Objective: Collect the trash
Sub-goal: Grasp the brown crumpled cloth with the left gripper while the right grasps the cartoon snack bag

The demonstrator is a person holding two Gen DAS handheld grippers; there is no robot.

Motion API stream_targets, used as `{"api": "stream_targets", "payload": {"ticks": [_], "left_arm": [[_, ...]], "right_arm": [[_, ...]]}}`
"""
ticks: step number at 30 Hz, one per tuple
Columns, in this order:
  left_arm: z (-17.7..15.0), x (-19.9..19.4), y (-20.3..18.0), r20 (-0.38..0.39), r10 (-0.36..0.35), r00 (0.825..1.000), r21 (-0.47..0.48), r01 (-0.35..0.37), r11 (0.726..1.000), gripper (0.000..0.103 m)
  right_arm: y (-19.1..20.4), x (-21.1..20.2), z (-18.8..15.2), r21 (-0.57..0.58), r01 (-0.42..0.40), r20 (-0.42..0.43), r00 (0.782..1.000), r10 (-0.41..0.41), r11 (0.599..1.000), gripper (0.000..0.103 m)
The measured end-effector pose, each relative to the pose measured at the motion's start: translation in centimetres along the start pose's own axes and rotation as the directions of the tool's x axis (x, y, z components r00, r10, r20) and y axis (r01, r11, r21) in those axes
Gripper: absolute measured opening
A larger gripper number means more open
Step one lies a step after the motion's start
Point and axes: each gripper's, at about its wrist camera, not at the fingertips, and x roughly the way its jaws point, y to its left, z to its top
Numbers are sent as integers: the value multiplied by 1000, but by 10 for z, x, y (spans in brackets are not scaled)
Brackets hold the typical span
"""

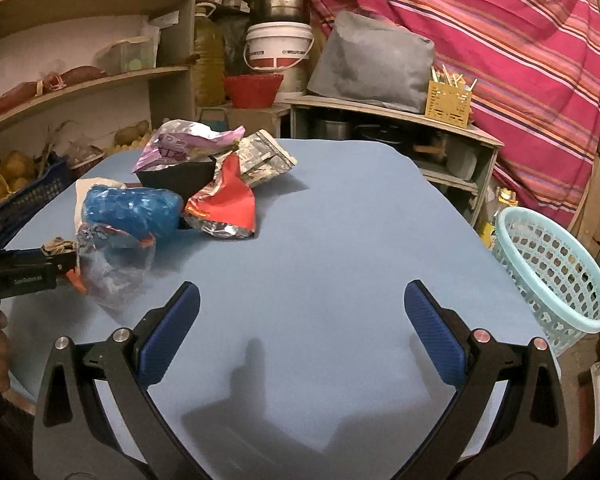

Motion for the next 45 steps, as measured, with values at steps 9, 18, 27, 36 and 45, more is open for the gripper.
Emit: {"api": "stream_targets", "payload": {"ticks": [9, 18, 27, 36, 45], "left_arm": [[-1, -14, 19, 11, -33, 999, -19, 33, 999, 44], [8, -46, 37, 91, 5, 996, 10, -6, 1000, 44], [20, -63, 81, 160, 5, 987, -16, -2, 1000, 44], [9, -59, 102, 135, 16, 991, -66, -7, 998, 44], [12, -57, 110, 136, 28, 990, -96, -15, 995, 44]], "right_arm": [[40, -7, 11, -13, -18, 22, 1000, 18, 1000, 99], [104, -13, 19, -66, -71, 30, 997, 73, 995, 99], [146, 20, 21, -23, -24, -42, 999, 23, 999, 99], [163, 50, 22, -11, 32, -95, 995, -33, 999, 99], [148, 65, 20, 10, 28, -165, 986, -26, 1000, 86]]}}
